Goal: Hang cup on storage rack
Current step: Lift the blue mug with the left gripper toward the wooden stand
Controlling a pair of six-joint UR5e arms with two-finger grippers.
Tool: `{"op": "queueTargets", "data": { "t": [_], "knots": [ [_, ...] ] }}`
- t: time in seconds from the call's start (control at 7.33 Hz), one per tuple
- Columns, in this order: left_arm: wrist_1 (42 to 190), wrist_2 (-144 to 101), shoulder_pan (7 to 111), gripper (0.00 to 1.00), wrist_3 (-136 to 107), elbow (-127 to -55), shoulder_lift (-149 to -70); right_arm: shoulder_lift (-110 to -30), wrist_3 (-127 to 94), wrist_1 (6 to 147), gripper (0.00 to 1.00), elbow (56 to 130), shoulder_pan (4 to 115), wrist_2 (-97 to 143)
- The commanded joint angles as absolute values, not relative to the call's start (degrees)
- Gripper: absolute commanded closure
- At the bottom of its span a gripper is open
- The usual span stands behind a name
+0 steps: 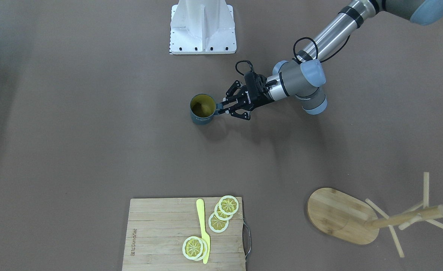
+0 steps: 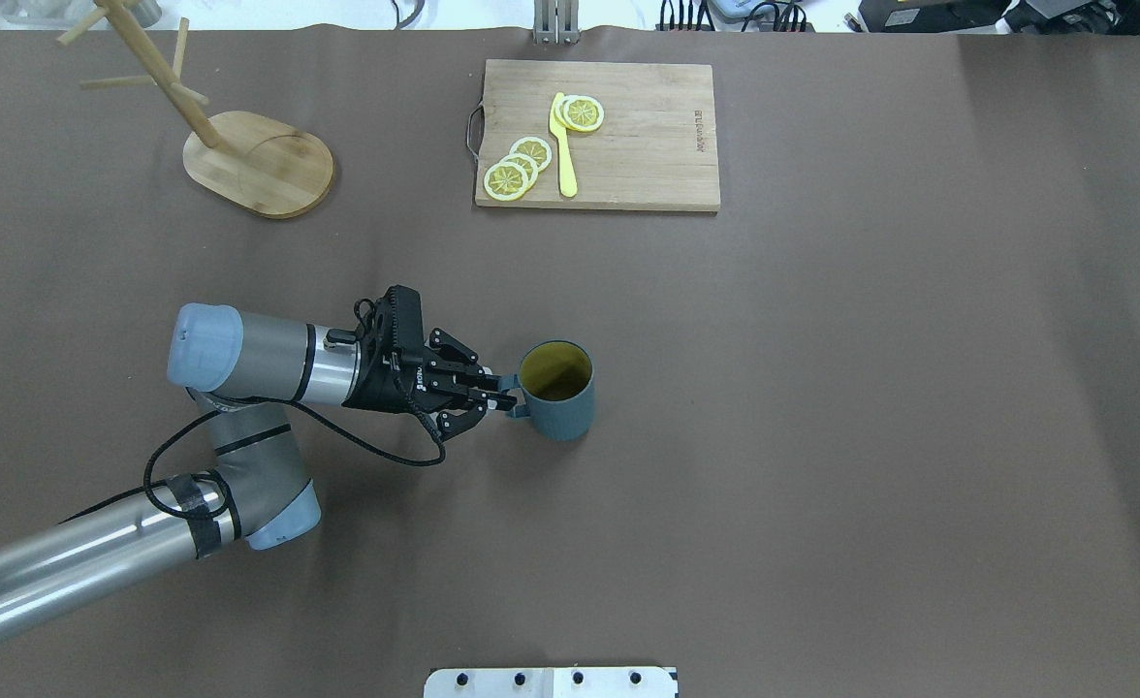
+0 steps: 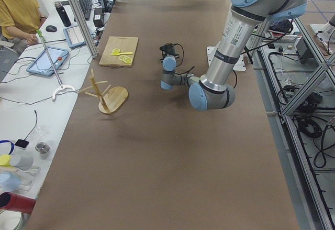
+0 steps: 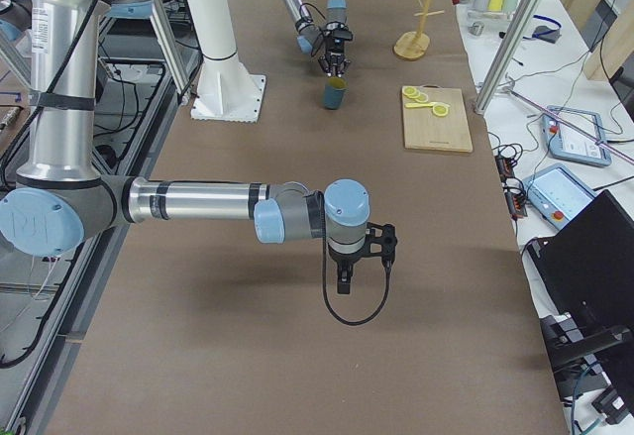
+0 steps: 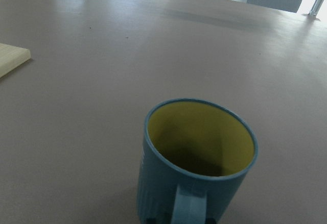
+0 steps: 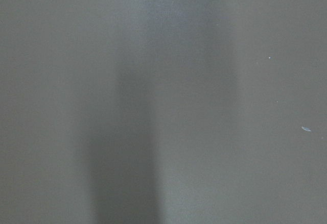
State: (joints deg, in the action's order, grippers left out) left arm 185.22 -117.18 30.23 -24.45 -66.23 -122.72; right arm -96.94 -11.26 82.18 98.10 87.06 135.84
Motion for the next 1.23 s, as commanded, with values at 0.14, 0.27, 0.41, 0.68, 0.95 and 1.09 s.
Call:
{"op": "queueTargets", "data": {
  "t": [0.14, 0.27, 0.41, 0.68, 0.95, 1.09],
  "knots": [
    [185.62, -116.98, 30.93, 1.00, -36.35, -68.98, -122.09, -96.59, -11.51, 82.18, 0.00, 98.35, 87.01, 135.97],
    [185.62, -114.20, 31.63, 1.00, -38.13, -69.60, -121.21, -96.42, -11.51, 82.09, 0.00, 98.35, 87.01, 135.88],
    [185.80, -109.65, 32.51, 1.00, -42.15, -70.31, -120.68, -96.42, -11.51, 82.00, 0.00, 98.44, 87.01, 135.88],
    [185.89, -102.68, 36.10, 1.00, -52.68, -72.76, -117.79, -96.42, -11.16, 82.00, 0.00, 99.14, 87.01, 135.70],
    [185.63, -101.34, 41.10, 1.00, -69.69, -74.18, -116.46, -96.42, -11.16, 80.34, 0.00, 99.58, 87.01, 135.79],
    [185.97, -102.03, 42.35, 1.00, -76.92, -74.70, -116.46, -96.42, -11.16, 79.64, 0.00, 99.67, 87.01, 135.79]
  ]
}}
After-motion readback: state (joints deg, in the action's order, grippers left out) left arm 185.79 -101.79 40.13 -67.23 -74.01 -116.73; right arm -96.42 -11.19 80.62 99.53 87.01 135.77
